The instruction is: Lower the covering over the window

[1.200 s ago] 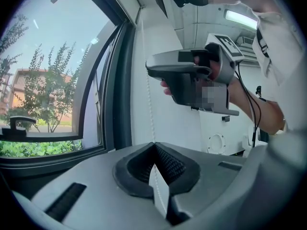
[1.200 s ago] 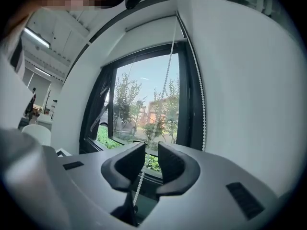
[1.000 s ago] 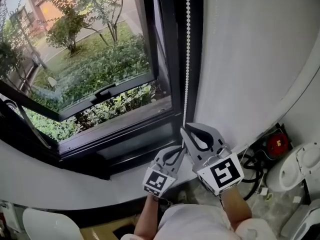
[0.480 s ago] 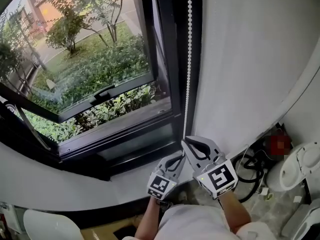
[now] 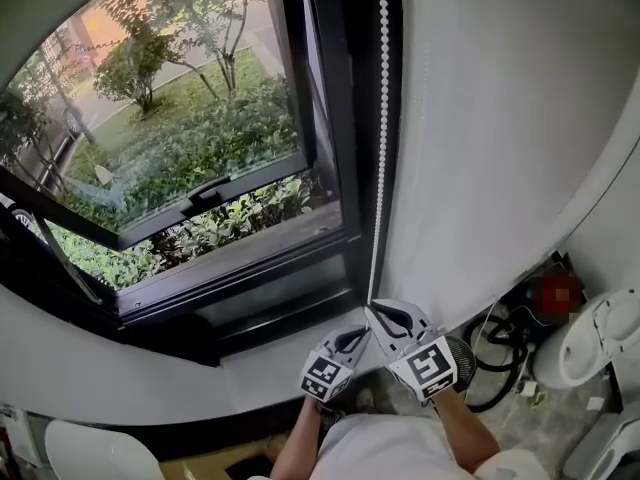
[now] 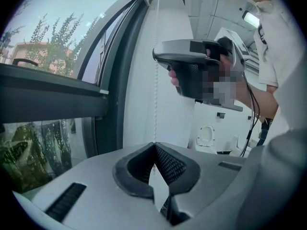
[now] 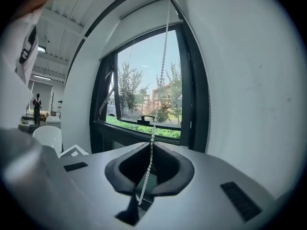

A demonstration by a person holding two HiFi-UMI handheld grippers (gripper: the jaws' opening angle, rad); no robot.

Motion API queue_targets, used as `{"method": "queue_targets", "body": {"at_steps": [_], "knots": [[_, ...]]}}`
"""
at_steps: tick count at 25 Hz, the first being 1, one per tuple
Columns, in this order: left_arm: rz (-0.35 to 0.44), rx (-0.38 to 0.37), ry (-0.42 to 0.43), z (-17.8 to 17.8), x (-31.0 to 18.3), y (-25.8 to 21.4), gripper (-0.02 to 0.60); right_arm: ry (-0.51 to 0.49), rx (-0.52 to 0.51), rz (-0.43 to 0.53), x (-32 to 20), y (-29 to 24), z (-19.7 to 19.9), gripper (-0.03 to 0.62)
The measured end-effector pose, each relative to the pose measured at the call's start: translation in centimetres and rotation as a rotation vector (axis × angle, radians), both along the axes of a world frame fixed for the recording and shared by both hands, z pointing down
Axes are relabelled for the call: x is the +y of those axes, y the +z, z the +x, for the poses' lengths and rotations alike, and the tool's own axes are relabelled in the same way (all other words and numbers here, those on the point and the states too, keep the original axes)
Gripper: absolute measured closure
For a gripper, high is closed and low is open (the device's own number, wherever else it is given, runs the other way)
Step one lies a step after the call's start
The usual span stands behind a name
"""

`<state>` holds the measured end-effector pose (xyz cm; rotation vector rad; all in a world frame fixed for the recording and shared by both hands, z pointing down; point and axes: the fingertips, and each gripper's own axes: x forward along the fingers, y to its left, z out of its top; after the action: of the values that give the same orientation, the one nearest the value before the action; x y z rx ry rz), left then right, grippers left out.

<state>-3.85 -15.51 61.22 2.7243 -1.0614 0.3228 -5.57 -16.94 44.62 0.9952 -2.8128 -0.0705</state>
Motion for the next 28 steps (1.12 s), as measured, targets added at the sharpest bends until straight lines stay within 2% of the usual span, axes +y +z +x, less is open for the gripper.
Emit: {"method": "queue_targets", "body": {"at_steps": [7, 11, 15, 19, 23, 28], "knots": [[-0.085, -0.016, 0.020, 0.7, 0.8, 4.3, 0.566, -0.002, 0.050, -0.052, 0.4, 4.4, 0.2, 0.568], [-0.139, -0.065, 0.022, 0.6, 1.9, 7.4, 0.566, -0.001, 0.088, -0.096, 1.0, 7.5, 0.5, 0.568], [-0.149, -0.061, 0.010, 0.4, 2.8, 7.9, 0.563, 0.001, 0.085, -0.109, 1.3, 8.3, 0.9, 0.568], [-0.110, -0.034, -0.007, 0.0, 3.0, 5.6, 0.551, -0.004, 0.096, -0.097, 1.4, 8.3, 1.0, 0.568], [-0.068, 0.001, -0.025, -0.9, 2.8, 1.1, 0.469, -0.011, 0.096, -0.093, 1.5, 8.3, 1.0, 0.568], [0.037, 0.053, -0.051, -2.2, 2.6, -6.1, 0.462, -0.018, 0.089, -0.092, 1.6, 8.2, 1.1, 0.568]]}}
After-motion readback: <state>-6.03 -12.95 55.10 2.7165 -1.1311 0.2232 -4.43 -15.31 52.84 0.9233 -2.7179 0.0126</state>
